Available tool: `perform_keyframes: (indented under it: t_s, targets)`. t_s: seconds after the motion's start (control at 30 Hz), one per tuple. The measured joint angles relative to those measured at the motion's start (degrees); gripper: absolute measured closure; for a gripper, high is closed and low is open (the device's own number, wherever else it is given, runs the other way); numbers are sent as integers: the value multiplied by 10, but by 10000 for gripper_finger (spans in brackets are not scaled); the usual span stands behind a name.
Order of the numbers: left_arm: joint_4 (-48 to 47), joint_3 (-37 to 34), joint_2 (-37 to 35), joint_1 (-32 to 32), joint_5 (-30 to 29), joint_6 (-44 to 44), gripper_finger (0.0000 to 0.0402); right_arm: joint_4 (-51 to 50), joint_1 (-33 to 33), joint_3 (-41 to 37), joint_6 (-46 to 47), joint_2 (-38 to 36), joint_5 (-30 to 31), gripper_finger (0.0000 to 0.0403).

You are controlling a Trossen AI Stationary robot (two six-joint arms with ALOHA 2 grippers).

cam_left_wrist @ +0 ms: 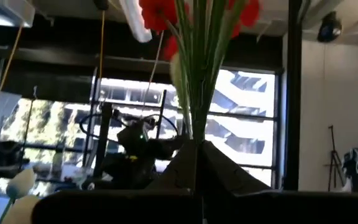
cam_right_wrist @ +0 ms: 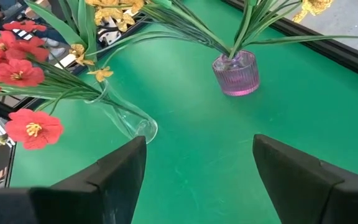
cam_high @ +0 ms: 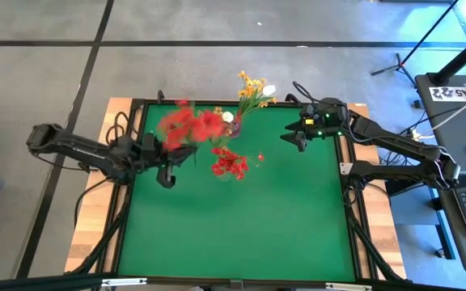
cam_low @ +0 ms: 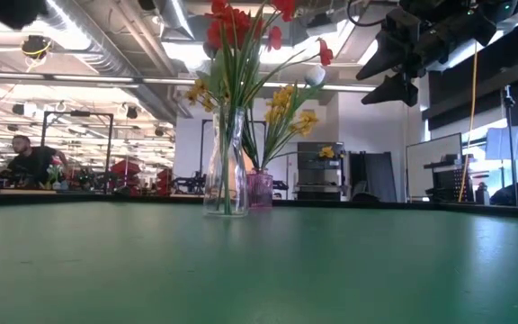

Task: Sort flowers into vase by color
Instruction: Put the red flowers into the transparent vase

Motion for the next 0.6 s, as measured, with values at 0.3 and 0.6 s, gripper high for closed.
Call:
perform_keyframes:
  t_s: [0.3, 0.6]
  targets:
    - [123, -47, 57, 35, 52, -42, 401, 0, 13, 0, -2, 0, 11, 110]
    - [208, -47, 155, 61, 53, -52, 401, 4, 51, 0, -6, 2, 54, 110]
